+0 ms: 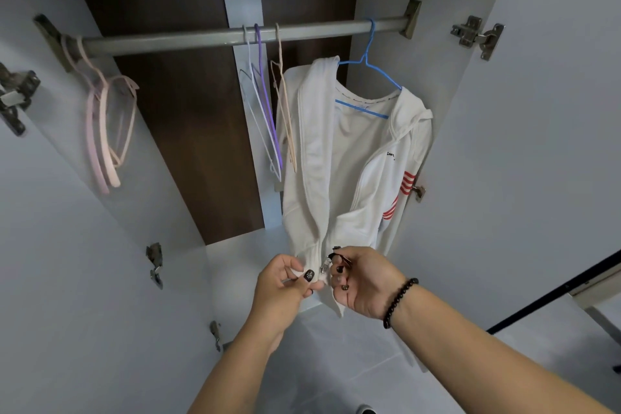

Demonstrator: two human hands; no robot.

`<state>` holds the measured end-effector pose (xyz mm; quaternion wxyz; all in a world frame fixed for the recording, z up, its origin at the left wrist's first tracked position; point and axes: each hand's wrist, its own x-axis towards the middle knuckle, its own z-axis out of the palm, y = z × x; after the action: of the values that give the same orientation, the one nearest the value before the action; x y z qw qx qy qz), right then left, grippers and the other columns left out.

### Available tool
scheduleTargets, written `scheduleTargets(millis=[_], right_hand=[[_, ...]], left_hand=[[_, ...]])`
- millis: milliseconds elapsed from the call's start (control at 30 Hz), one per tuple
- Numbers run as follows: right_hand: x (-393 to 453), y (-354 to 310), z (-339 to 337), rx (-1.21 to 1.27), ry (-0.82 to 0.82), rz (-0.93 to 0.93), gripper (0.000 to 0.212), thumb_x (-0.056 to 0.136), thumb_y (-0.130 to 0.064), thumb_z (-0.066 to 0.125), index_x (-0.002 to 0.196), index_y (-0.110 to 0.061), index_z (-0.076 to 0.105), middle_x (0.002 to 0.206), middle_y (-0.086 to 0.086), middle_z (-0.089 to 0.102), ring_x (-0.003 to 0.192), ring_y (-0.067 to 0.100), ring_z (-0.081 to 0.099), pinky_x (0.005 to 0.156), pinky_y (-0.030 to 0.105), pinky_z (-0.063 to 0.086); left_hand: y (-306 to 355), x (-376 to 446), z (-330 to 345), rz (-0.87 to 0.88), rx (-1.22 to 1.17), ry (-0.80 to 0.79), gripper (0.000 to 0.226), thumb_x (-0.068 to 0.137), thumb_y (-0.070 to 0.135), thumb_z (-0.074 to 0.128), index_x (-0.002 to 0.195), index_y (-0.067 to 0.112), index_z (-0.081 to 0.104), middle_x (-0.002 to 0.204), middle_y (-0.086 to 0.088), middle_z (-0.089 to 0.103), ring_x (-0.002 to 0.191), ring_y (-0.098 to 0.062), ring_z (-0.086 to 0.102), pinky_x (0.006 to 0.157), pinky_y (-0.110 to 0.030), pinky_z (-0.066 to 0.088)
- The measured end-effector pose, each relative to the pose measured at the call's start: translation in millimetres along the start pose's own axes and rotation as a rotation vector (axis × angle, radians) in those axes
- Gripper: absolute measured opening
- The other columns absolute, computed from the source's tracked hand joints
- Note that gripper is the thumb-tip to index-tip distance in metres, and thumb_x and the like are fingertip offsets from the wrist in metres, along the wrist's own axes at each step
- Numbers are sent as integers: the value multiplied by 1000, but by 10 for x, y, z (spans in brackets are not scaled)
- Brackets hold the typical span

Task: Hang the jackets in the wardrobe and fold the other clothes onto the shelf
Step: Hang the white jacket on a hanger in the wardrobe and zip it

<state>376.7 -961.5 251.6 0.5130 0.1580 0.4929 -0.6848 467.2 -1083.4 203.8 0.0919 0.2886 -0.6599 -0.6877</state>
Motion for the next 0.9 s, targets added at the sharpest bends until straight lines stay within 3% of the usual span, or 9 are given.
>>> scheduleTargets(millis=[233,333,433,500,533,600,700,800,900], right_hand=[[148,-213,189,76,-14,3,43,85,-9,44,43,-11,53,49,-4,43,38,9,36,44,15,29],[167,-292,237,56,-36,-38,40,85,-9,45,46,-12,53,51,-3,44,41,10,36,43,15,30],[173,-217,309,-183,-105,-40,36,89,-14,47,53,-16,50,54,-3,40,44,12,34,44,18,31],[164,-195,368,-315,-142,-28,32,91,-15,47,59,-16,48,55,-2,40,46,11,33,47,18,31],[157,-211,389,-356,-154,-34,31,92,-15,47,61,-15,47,56,-2,42,47,11,33,47,18,32],[145,-274,415,-414,-170,-57,31,93,-15,46,62,-14,46,57,-1,44,46,11,38,46,17,35],[145,-364,408,-478,-170,-84,30,92,-12,47,62,-12,48,56,2,48,45,14,51,44,16,40],[189,-442,349,-480,-172,-70,32,92,-12,47,60,-12,49,57,3,47,44,16,53,41,16,42],[268,-552,228,-431,-145,-30,34,92,-14,49,58,-13,50,54,2,45,40,15,50,38,17,38]], left_hand=[[-30,21,-300,-2,54,-22,24,89,-12,49,82,11,49,64,1,70,69,-18,74,56,-15,47],[-107,-66,-469,-20,92,11,22,90,-10,49,87,12,52,72,0,72,71,-17,74,59,-17,49],[-116,-88,-576,-39,154,37,21,88,-5,58,92,16,54,83,-10,67,71,-18,74,60,-20,51],[-89,-48,-619,-38,275,57,27,83,2,66,94,24,56,83,-10,68,76,-20,71,70,-30,55],[-69,-24,-630,-23,355,71,30,81,7,69,94,30,56,83,-4,69,78,-17,68,75,-30,54],[-12,14,-604,56,464,88,32,79,17,71,95,40,56,93,9,62,86,-3,61,74,-15,46],[96,80,-464,182,462,44,37,78,23,72,104,45,58,111,23,55,103,11,52,77,-5,38],[213,198,-253,219,364,2,26,77,30,74,99,39,65,100,28,65,98,14,56,76,-2,39],[247,378,-92,241,374,41,14,78,23,76,85,33,70,83,29,68,83,11,61,70,-2,41]])
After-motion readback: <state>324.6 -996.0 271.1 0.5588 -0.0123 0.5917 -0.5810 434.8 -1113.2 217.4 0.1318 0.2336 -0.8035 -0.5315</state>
